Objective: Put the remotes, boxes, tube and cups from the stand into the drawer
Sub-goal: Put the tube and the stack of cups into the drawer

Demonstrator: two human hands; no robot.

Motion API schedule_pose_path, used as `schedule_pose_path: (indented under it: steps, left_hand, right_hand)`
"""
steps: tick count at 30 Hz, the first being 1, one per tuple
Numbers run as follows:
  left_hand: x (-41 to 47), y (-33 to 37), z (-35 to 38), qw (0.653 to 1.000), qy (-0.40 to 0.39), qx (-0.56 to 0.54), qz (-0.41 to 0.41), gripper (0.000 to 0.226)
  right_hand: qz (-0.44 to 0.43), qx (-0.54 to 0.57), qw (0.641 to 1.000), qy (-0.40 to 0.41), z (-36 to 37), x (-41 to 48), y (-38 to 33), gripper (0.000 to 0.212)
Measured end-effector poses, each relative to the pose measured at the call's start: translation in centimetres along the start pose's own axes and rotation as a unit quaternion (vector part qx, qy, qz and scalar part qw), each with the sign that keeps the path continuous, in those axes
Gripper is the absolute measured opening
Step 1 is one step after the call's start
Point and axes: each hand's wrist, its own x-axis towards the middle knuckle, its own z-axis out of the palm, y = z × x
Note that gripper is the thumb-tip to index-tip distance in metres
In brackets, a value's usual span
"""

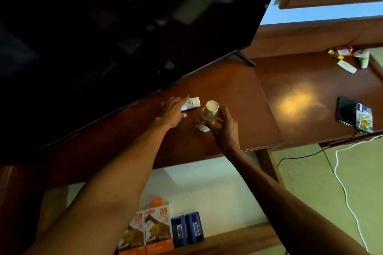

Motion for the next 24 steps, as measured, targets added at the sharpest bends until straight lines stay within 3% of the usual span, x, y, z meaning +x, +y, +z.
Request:
schedule_pose_path:
  steps: [5,9,14,18,24]
  left_hand:
    - [-1.7,0.4,0.8,0.999,0.039,-0.026,-0.019,0.070]
    - [-5.1,1.6,1.1,0.986,0.032,-0.159,-0.046,0.079]
    - [-10.5,4.2,2.4,0.976,0.050,-0.201,-0.065,0.082]
    - [-12.8,5.6,3.7,0.969,0.119,-0.201,-0.083,0.077]
    - [-15.8,7.2,4.4,0.951,0.157,-0.239,-0.121,0.078]
  right_hand:
    - [-0.007,0.008,1.000,0.016,-1.0,-0.8,-0.3,0.064]
    - [-0.022,0.024,0.999,0.020,-3.4,-1.8,-0.6,0.059]
    - [-0.023,0.029,0.999,-0.033,-5.3,-2.7,0.6,0.057]
    - [-0.051,-0.041,0.996,-0.060,-5.2,-3.2,1.7,0.054]
    - [-0.020,0.008,0.994,-0.106,-5.4,-3.9,2.3,0.058]
